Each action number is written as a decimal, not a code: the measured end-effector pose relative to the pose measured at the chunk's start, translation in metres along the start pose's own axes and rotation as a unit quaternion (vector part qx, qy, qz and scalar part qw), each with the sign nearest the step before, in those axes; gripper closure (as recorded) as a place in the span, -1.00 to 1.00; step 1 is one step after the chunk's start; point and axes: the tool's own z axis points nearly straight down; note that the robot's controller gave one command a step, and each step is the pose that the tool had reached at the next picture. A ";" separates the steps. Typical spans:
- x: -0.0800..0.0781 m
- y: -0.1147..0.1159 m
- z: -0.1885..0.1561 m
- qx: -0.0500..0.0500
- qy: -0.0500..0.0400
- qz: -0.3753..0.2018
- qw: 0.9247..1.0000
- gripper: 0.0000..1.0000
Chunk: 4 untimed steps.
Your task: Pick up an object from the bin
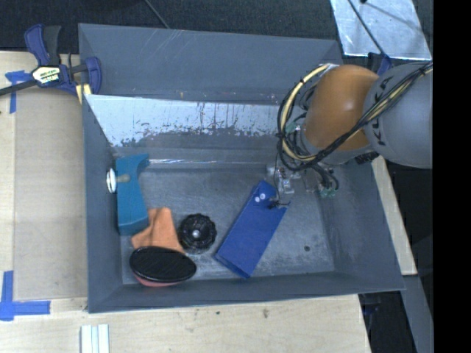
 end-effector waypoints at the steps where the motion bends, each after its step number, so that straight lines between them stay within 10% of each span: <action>1: 0.002 0.004 -0.037 -0.001 0.007 0.000 1.000 1.00; 3: 0.001 0.011 -0.075 0.000 0.002 -0.023 1.000 1.00; 4: -0.004 0.028 -0.228 0.000 0.002 -0.045 0.999 1.00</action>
Offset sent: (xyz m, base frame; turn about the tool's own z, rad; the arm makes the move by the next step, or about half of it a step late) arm -0.0082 0.0051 0.0757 -0.0586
